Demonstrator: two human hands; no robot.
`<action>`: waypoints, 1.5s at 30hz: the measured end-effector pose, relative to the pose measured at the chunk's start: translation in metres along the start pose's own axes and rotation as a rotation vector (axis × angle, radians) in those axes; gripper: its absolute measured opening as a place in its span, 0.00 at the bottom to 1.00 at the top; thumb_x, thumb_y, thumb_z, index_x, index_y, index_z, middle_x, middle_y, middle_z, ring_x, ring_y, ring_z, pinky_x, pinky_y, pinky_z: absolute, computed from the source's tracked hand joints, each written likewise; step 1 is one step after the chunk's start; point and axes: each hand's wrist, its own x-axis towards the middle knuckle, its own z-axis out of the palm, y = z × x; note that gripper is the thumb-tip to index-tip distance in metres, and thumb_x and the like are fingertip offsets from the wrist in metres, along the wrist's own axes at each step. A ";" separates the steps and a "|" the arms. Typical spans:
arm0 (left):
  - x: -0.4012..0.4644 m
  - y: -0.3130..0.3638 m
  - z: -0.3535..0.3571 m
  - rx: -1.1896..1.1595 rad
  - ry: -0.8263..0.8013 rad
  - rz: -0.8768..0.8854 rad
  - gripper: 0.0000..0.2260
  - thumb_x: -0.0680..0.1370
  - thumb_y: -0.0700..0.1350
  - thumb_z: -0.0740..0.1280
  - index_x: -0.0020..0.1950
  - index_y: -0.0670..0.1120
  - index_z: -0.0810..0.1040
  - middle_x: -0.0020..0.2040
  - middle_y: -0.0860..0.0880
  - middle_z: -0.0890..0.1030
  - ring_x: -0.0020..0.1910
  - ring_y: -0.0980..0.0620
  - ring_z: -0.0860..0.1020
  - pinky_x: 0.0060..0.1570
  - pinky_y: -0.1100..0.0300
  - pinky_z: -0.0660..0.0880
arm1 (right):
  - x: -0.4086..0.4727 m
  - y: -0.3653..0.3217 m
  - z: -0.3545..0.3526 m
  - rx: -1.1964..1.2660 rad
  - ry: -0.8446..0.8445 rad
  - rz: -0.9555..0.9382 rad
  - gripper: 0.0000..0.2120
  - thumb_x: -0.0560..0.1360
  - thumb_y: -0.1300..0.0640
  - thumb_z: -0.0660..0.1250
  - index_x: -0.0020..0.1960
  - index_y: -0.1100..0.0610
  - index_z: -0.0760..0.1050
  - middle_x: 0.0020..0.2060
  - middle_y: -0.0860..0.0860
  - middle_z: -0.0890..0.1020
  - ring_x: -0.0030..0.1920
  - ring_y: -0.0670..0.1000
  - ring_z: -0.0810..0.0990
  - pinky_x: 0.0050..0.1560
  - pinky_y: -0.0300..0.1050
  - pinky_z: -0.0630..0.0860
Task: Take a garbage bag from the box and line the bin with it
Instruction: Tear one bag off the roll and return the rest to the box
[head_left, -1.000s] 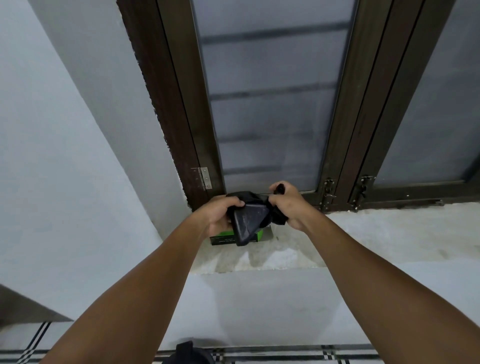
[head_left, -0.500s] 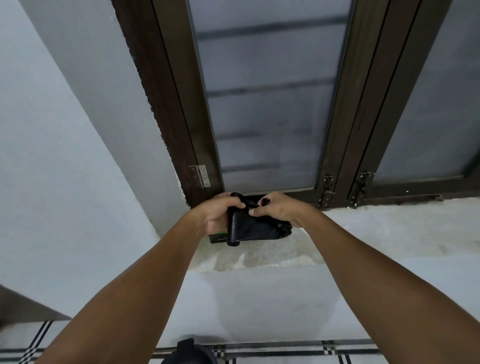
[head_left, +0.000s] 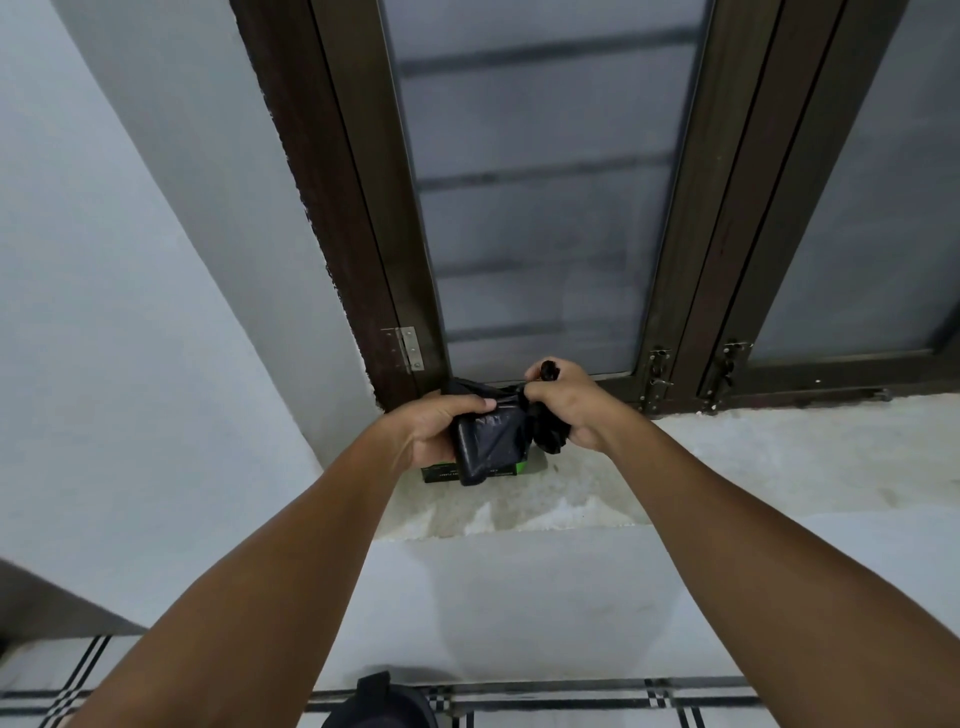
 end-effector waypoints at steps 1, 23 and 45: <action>0.001 0.000 0.002 -0.010 -0.017 0.001 0.25 0.72 0.37 0.75 0.68 0.39 0.76 0.59 0.38 0.84 0.57 0.40 0.83 0.58 0.43 0.79 | 0.001 -0.001 0.002 0.004 0.003 0.005 0.11 0.77 0.70 0.63 0.45 0.54 0.75 0.42 0.57 0.78 0.40 0.53 0.76 0.39 0.44 0.76; -0.010 -0.002 -0.004 0.003 -0.015 0.073 0.19 0.75 0.34 0.70 0.65 0.40 0.77 0.59 0.39 0.84 0.57 0.41 0.83 0.58 0.44 0.80 | -0.001 0.010 -0.015 0.102 -0.094 0.099 0.03 0.73 0.61 0.72 0.43 0.58 0.78 0.40 0.58 0.83 0.38 0.56 0.83 0.39 0.47 0.77; -0.007 0.002 -0.006 -0.057 0.110 0.062 0.15 0.74 0.42 0.71 0.61 0.43 0.80 0.53 0.42 0.86 0.51 0.44 0.84 0.49 0.53 0.80 | 0.003 0.011 -0.021 0.067 -0.176 0.031 0.20 0.70 0.46 0.80 0.53 0.59 0.83 0.50 0.55 0.88 0.51 0.55 0.87 0.55 0.51 0.83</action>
